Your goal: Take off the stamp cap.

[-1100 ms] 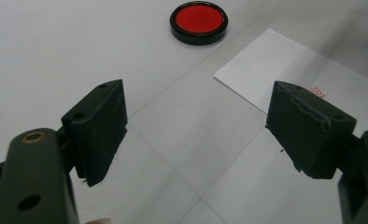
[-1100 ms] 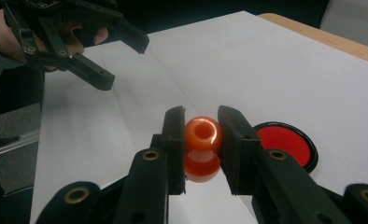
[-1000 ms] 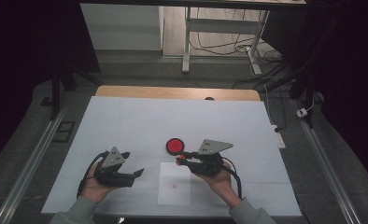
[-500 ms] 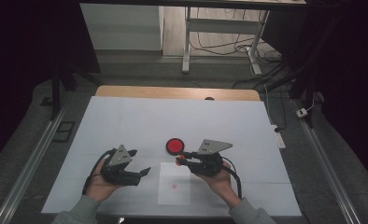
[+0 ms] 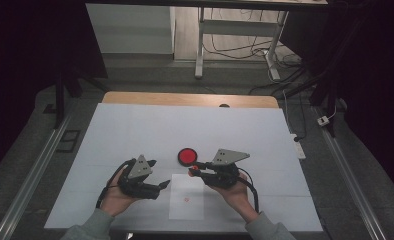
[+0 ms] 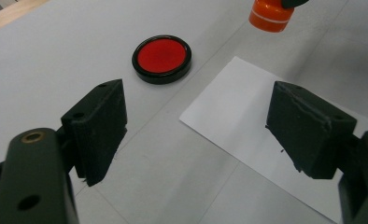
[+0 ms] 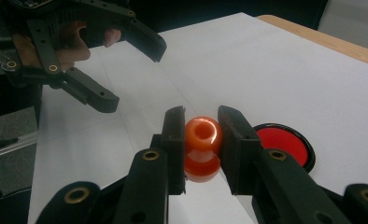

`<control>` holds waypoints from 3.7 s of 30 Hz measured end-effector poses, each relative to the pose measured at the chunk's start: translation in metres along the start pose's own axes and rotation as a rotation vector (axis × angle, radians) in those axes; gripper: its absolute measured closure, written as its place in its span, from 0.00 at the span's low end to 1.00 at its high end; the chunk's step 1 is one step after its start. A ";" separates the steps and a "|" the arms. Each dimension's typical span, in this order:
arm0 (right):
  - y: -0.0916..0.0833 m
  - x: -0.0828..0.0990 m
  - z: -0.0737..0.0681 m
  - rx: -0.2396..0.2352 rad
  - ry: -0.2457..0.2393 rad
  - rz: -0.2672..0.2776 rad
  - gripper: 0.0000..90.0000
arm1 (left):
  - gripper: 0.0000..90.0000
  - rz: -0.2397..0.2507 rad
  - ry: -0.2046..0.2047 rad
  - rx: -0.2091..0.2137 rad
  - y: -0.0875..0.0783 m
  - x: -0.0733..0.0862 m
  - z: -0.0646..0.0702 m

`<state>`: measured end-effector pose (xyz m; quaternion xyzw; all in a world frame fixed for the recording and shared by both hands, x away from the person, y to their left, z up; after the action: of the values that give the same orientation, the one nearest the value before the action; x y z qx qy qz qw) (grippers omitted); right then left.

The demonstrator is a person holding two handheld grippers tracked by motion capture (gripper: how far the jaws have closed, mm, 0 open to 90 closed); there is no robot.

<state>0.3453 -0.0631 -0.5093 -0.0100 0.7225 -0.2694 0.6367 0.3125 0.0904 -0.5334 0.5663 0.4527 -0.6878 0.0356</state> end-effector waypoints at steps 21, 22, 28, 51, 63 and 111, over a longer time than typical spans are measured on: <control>0.001 0.000 0.001 0.002 0.003 0.004 0.79 | 0.25 -0.014 0.079 0.019 0.023 -0.019 0.018; 0.001 0.000 0.001 0.003 0.003 0.003 0.79 | 0.25 -0.015 0.080 0.021 0.024 -0.019 0.018; 0.001 0.000 0.000 0.003 0.002 0.008 0.79 | 0.26 -0.023 0.086 0.037 0.030 -0.021 0.022; -0.002 -0.005 0.000 -0.001 0.017 0.049 0.79 | 0.32 -0.030 0.091 0.092 0.048 -0.030 0.035; -0.002 -0.008 -0.003 -0.023 0.031 0.071 0.79 | 0.43 -0.008 0.097 0.091 0.054 -0.035 0.037; -0.002 -0.007 -0.003 -0.018 0.030 0.092 0.80 | 0.72 0.026 0.176 0.061 0.057 -0.037 0.039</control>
<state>0.3436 -0.0611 -0.5024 0.0216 0.7340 -0.2336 0.6374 0.3282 0.0139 -0.5386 0.6314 0.4253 -0.6483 -0.0127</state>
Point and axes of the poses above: each handheld gripper's, and its own axes: y roughly forward along the jaws, x roughly out of its underside, z roughly to its right, the point moved 9 cm from there along y, roughly forward along the jaws, and after that the axes turned 2 degrees about z, right-handed, at the moved point
